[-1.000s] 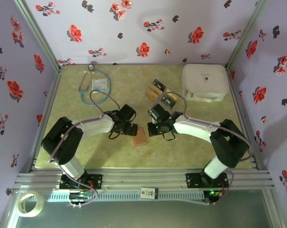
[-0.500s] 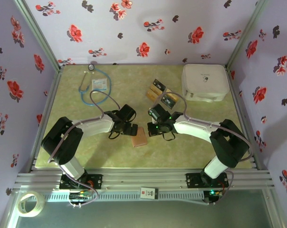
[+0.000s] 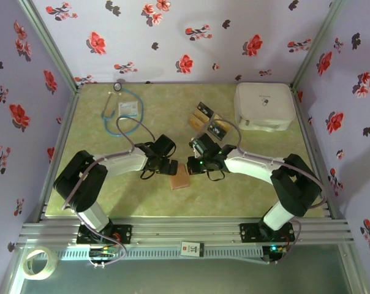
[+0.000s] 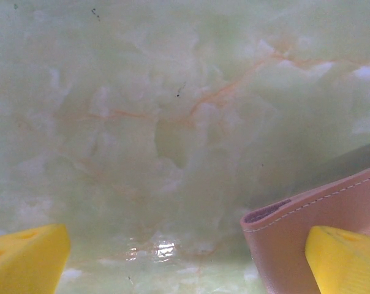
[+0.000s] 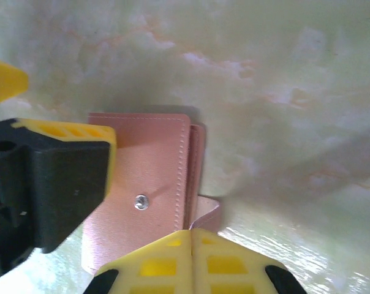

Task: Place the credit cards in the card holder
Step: Close the button on the card holder.

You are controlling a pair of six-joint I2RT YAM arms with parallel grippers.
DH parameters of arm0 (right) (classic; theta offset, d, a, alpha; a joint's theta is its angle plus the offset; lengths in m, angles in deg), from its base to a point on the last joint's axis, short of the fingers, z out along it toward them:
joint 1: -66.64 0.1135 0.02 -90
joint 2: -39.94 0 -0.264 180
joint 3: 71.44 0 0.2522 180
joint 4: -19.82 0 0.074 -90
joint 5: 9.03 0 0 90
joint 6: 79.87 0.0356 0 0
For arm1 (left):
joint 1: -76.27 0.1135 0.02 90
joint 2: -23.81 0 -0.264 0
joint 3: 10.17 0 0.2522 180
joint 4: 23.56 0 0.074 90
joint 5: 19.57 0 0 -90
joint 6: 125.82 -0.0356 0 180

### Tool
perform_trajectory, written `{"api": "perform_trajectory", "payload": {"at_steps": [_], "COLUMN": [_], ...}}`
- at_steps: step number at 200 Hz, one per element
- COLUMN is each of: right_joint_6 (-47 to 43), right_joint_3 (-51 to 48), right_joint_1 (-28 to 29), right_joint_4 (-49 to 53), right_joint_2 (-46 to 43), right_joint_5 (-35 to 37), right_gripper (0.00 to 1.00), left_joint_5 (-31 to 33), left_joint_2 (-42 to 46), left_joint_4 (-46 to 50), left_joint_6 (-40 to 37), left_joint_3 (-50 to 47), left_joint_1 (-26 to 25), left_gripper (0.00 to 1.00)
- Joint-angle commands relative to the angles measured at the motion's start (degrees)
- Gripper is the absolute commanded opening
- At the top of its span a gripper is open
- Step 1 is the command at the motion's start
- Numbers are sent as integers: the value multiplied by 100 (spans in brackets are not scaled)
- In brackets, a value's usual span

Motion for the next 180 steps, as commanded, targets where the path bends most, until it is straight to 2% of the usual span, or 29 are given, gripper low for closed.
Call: {"api": "perform_trajectory", "payload": {"at_steps": [1,51,180], "right_joint_6": [307,574,754], "right_joint_3": [-79,-140,-307], "right_joint_1": [-28,24,271], "right_joint_4": [-460,-925,-1310], "right_joint_2": [44,300,623], "right_joint_5": [-336,-500,-538], "right_gripper": [0,0,0], "left_joint_5": [228,228,219], "left_joint_2": [-205,-197,-182], "left_joint_4": [251,203,123], "left_joint_6": [-131,-89,-2], "left_joint_3": [-50,-122,-188], "left_joint_1": [-53,-46,-41], "left_gripper": [100,100,100]}}
